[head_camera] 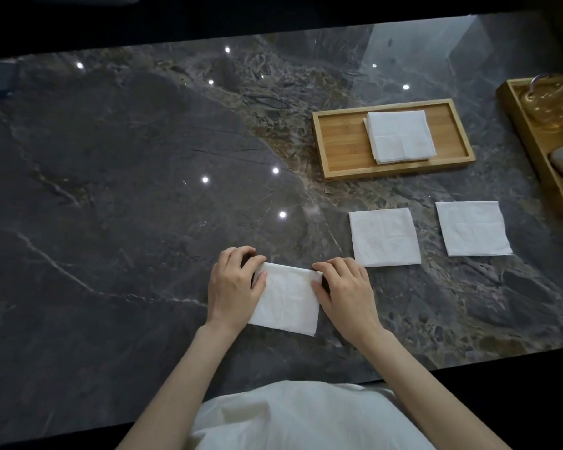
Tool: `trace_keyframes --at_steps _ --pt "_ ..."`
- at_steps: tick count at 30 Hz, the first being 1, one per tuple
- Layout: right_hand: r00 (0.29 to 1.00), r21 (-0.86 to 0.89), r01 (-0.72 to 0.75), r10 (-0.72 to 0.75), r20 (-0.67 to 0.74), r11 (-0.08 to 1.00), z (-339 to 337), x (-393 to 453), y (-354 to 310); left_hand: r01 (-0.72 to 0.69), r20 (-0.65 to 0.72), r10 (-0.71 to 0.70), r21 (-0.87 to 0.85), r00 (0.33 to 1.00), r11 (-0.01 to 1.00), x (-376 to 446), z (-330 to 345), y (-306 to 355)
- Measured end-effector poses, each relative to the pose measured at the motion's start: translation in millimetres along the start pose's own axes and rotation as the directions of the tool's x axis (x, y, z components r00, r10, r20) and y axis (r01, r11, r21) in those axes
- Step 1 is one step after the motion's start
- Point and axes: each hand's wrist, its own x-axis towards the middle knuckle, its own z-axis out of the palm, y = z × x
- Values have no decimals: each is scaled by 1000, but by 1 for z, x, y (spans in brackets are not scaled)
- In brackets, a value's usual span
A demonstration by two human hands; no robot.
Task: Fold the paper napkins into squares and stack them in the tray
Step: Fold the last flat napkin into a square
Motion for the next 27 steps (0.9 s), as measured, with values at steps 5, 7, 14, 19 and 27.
trace_keyframes --at_steps 5,7,14,19,27 --pt "999 33 -32 32 21 999 -2 1 -3 1 5 -1 -9 1000 1000 1 -1 -1" --pt "998 44 -55 53 44 998 -3 3 -3 2 32 -2 4 999 1000 3 -3 1" --pt "979 64 -64 50 197 996 -8 17 -3 21 105 -11 -89 994 996 12 -9 7" --pt "945 300 -215 120 304 930 -23 19 -1 226 236 -149 -347 960 910 14 -16 9" --pt "838 663 -545 340 426 513 -51 23 27 424 345 -255 -632 903 648 33 -18 30"
